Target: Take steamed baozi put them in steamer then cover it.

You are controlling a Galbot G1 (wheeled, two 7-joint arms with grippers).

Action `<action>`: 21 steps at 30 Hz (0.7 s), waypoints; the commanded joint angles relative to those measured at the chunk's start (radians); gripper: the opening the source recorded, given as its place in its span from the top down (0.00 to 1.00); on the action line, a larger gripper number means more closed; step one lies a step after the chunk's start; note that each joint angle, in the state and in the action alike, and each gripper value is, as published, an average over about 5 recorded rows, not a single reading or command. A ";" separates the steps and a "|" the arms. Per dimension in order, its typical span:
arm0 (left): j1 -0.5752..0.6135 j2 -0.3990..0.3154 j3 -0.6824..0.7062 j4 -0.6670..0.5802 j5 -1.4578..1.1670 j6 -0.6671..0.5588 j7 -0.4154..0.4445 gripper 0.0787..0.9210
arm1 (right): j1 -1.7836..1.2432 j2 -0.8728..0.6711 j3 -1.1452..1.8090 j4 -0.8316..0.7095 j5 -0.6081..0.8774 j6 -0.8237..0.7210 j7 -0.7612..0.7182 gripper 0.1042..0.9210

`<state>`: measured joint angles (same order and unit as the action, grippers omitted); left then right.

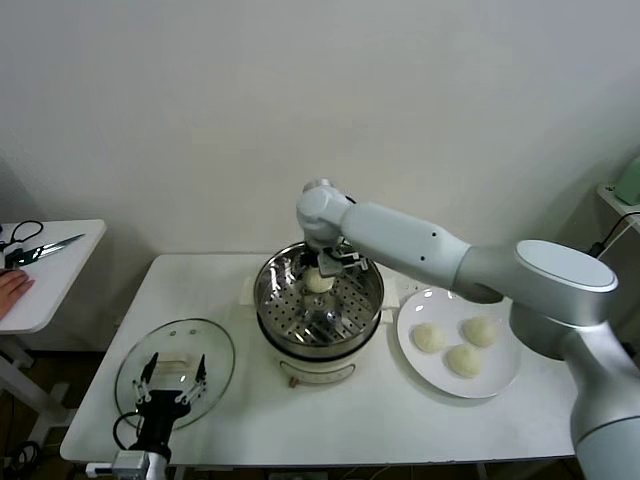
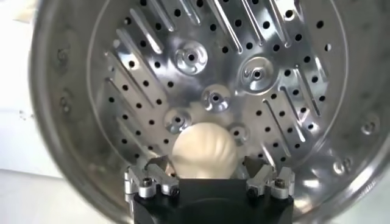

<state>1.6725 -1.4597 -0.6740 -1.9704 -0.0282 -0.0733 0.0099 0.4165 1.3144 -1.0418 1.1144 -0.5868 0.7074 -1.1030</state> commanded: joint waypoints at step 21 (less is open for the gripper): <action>0.016 0.019 0.008 -0.016 -0.014 -0.004 -0.015 0.12 | 0.166 -0.674 -0.371 0.208 1.018 -0.922 -0.011 0.12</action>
<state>1.6855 -1.4435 -0.6705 -1.9853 -0.0398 -0.0798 -0.0013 0.6315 0.8104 -1.3670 1.2814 0.2384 0.0181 -1.0953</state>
